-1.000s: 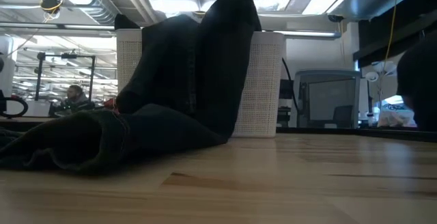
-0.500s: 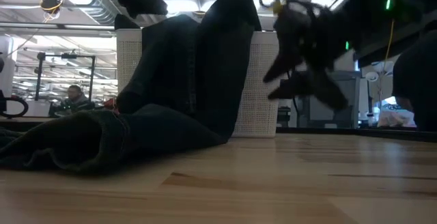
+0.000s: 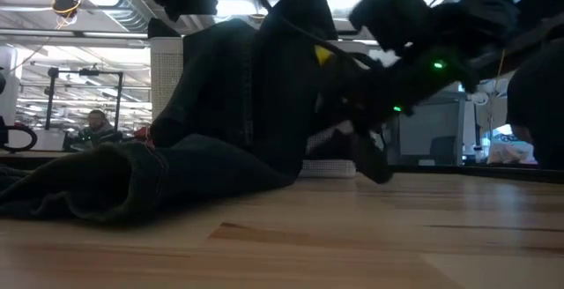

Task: Sort clothes
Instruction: Put the dark blue jeans into the white laundry organizer

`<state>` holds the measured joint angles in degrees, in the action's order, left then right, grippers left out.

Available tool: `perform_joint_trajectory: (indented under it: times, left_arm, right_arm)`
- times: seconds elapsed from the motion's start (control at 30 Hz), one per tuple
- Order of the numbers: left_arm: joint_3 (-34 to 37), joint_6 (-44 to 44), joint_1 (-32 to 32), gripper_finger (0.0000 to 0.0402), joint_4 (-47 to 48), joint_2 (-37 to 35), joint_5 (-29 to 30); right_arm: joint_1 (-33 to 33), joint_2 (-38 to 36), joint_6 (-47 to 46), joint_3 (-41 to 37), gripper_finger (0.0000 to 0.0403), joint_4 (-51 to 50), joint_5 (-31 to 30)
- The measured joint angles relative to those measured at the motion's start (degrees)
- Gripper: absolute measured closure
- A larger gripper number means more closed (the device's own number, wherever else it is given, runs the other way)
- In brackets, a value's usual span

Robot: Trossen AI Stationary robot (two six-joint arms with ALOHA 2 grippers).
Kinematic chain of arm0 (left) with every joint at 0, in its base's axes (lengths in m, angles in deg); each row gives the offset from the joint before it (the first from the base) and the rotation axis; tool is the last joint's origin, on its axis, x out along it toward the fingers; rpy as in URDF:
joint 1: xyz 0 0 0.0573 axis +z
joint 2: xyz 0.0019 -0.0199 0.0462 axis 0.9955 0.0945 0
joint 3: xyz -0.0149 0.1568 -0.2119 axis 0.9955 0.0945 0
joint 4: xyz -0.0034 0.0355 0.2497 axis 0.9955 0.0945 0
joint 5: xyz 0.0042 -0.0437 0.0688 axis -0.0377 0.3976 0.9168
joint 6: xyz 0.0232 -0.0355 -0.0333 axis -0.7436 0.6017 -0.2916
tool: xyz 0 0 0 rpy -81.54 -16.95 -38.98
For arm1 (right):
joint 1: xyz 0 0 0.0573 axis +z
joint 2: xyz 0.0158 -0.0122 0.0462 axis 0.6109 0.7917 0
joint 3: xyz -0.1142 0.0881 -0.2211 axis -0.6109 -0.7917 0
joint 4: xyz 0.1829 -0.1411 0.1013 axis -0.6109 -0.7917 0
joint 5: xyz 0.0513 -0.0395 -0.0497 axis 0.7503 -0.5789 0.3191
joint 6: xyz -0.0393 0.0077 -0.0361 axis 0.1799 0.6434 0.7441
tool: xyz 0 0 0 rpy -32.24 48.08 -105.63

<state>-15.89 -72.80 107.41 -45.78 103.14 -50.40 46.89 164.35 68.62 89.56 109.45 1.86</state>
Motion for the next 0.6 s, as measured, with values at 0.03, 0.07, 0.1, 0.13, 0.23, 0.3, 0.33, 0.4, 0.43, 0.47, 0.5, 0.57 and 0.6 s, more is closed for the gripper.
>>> perform_joint_trajectory:
  times: [0.03, 0.07, 0.1, 0.13, 0.23, 0.3, 0.33, 0.4, 0.43, 0.47, 0.5, 0.57, 0.6]
  left_arm:
    - [0.0, 0.3, 0.0, 0.0281, -0.1, 0.0, 0.0]
    - [0.0, 0.6, 0.0, 0.0281, 0.2, 0.0, 0.0]
    - [0.0, 0.9, 0.0, 0.0281, 0.6, 0.0, 0.0]
    - [0.0, 0.9, 0.0, 0.0281, 0.8, 0.0, 0.0]
    - [0.2, 1.1, 0.0, 0.0281, 1.0, 0.1, 0.0]
    - [0.6, 1.5, -0.2, 0.0281, 0.5, 0.1, 0.0]
    - [0.8, 1.6, -0.3, 0.0281, 0.6, 0.1, 0.0]
    - [1.3, 1.6, -1.1, 0.0281, 0.5, 0.3, 0.0]
    - [1.6, 1.6, -1.5, 0.0281, 0.6, 0.3, 0.0]
    - [1.8, 1.5, -1.8, 0.0281, 0.8, 0.4, 0.0]
    - [2.0, 1.4, -2.3, 0.0281, 0.6, 0.6, 0.0]
    - [2.4, 1.3, -3.2, 0.0281, 0.4, 0.7, 0.0]
    - [2.5, 1.2, -3.6, 0.0281, 0.6, 0.7, 0.0]
  right_arm:
    - [-0.2, 0.8, 0.2, 1.2, 0.0192, 0.7, 0.3]
    - [-0.3, 1.3, 0.7, 2.3, 0.0192, 0.8, 0.9]
    - [-0.3, 1.6, 1.6, 3.6, 0.0192, 0.5, 2.0]
    - [-0.3, 1.7, 2.3, 4.9, 0.0192, 0.1, 3.1]
    - [-0.2, 1.8, 3.7, 8.8, 0.0192, 0.6, 5.1]
    - [-0.2, 1.8, 5.3, 11.4, 0.0192, 0.3, 5.7]
    - [-0.2, 1.8, 6.5, 12.9, 0.0192, 0.3, 6.4]
    - [-0.2, 1.8, 9.0, 16.0, 0.0192, 0.3, 6.8]
    - [-0.2, 1.8, 9.7, 17.7, 0.0192, 0.4, 7.1]
    - [-0.2, 1.8, 10.7, 19.4, 0.0192, 0.3, 7.1]
    - [-0.2, 1.8, 11.7, 21.1, 0.0192, 0.1, 7.1]
    - [-0.2, 1.8, 14.7, 24.3, 0.0192, 0.4, 7.6]
    - [-0.2, 1.8, 16.6, 26.0, 0.0192, 0.3, 7.6]
